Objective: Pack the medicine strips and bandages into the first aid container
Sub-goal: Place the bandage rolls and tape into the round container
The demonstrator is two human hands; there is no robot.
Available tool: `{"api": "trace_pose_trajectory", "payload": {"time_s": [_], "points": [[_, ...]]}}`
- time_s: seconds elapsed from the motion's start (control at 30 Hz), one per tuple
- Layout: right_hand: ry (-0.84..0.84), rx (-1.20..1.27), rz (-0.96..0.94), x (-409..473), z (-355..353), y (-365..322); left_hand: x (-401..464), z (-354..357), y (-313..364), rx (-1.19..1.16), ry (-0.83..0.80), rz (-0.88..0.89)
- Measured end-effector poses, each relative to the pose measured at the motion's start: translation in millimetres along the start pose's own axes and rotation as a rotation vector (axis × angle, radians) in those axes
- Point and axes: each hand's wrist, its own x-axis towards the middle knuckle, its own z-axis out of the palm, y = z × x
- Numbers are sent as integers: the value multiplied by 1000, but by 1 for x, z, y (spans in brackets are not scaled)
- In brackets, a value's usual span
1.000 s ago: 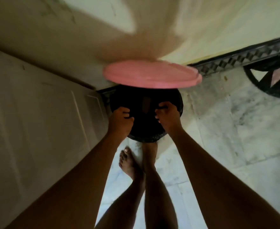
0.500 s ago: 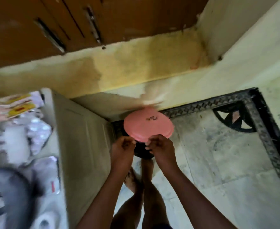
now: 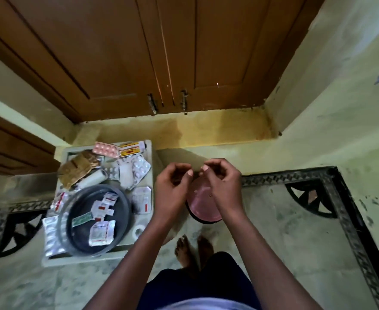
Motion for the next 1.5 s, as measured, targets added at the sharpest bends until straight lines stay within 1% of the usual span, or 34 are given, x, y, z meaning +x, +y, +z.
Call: {"api": "trace_pose_trajectory", "payload": {"time_s": [0.17, 0.27, 0.4, 0.63, 0.77, 0.87, 1.0, 1.1, 1.2, 1.33, 1.4, 1.5], "points": [[-49, 21, -80, -12, 5, -45, -10, -28, 31, -13, 62, 56], [-112, 49, -116, -15, 10, -64, -18, -46, 43, -36, 133, 89], [-196, 53, -155, -22, 27, -75, -24, -66, 49, -81, 213, 70], [-315, 27, -205, -40, 85, -85, -30, -119, 39, -133, 293, 69], [-318, 17, -236, -53, 128, -90, -26, -163, 28, -136, 301, 80], [-294, 1, -264, -68, 164, -90, -20, -203, 15, -118, 287, 80], [-250, -14, -247, -91, 209, -83, -16, -256, -4, -94, 258, 68], [-193, -55, -221, -112, 242, -74, -10, -296, -26, -75, 209, 32], [-145, -93, -175, -124, 265, -66, -1, -323, -47, -39, 162, -11], [-91, -184, -161, -127, 279, -53, 19, -338, -75, 66, 94, -25], [-52, -252, -143, -121, 279, -44, 34, -337, -88, 177, 54, -20], [-1, -353, -86, -107, 275, -30, 60, -328, -102, 347, -49, -8]]}}
